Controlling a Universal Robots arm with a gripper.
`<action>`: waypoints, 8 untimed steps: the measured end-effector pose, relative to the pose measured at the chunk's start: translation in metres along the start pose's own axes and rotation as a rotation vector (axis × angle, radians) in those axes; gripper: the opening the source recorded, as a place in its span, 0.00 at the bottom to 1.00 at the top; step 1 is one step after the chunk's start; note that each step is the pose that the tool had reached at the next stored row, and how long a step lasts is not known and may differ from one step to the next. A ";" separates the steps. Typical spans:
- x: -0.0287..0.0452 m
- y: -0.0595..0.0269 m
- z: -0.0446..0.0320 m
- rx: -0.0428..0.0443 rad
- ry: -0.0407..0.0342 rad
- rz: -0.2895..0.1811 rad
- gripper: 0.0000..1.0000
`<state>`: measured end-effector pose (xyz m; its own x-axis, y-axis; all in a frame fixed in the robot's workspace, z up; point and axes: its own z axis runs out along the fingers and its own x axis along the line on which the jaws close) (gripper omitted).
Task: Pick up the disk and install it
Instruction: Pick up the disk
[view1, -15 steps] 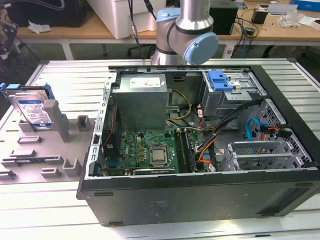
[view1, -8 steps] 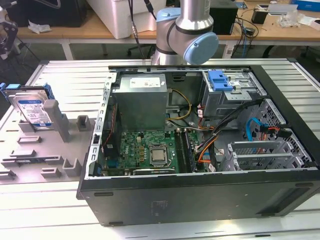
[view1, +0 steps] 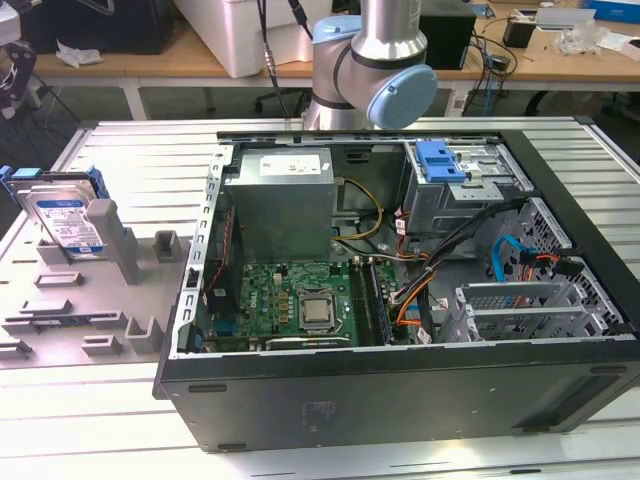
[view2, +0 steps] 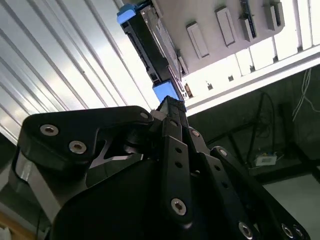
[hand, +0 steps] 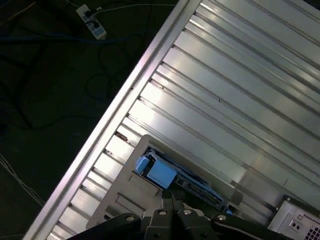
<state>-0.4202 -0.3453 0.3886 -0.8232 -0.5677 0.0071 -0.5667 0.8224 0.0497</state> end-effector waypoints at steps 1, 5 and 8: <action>-0.0002 -0.0001 0.0001 0.0002 0.0014 -0.027 0.11; -0.0006 -0.0004 0.0002 0.0007 0.0052 -0.102 0.11; -0.0006 -0.0005 0.0006 0.0015 0.0107 -0.213 0.11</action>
<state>-0.4194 -0.3453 0.3880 -0.6846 -0.7289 0.0072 -0.7277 0.6841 0.0497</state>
